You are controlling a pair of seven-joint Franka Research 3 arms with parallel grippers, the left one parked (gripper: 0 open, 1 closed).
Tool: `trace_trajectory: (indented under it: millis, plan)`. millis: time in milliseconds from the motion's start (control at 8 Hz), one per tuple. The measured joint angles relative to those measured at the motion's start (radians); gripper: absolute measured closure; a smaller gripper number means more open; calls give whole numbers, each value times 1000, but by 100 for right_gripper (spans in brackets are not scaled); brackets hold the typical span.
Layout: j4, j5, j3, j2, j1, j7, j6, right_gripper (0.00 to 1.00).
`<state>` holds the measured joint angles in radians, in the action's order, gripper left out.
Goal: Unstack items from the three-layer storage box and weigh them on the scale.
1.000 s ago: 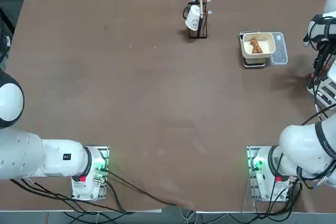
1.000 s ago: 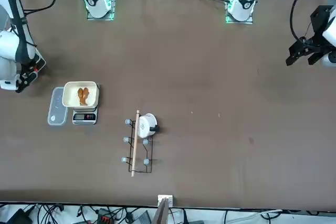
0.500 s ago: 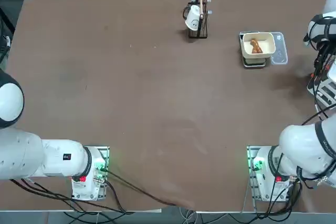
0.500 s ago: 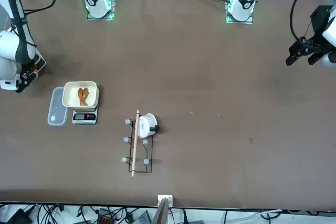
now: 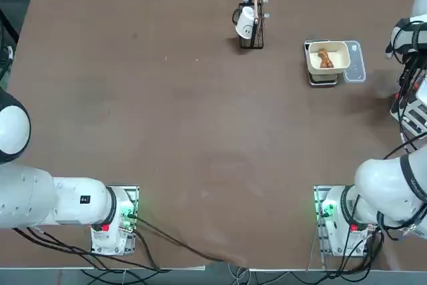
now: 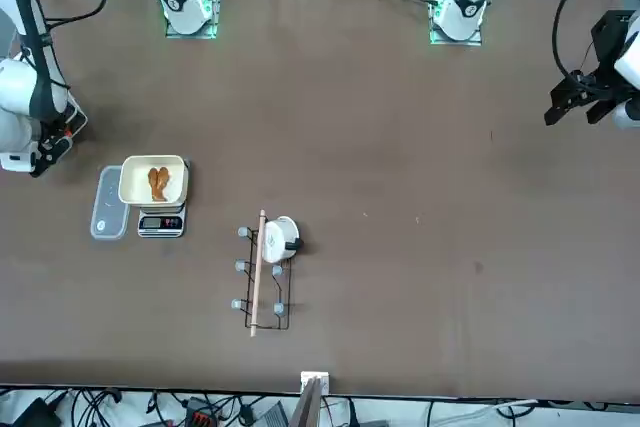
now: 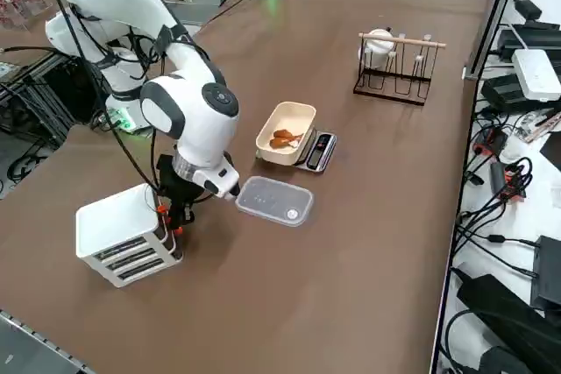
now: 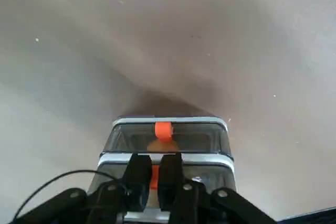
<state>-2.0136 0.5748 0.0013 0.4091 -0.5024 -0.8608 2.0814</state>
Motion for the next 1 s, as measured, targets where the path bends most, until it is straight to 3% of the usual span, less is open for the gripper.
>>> trace_trajectory:
  millis: [625, 1000]
  plan:
    - [3, -18, 19, 0, 43, 39, 5, 88]
    - [27, -123, 24, 0, 100, 40, 9, 88]
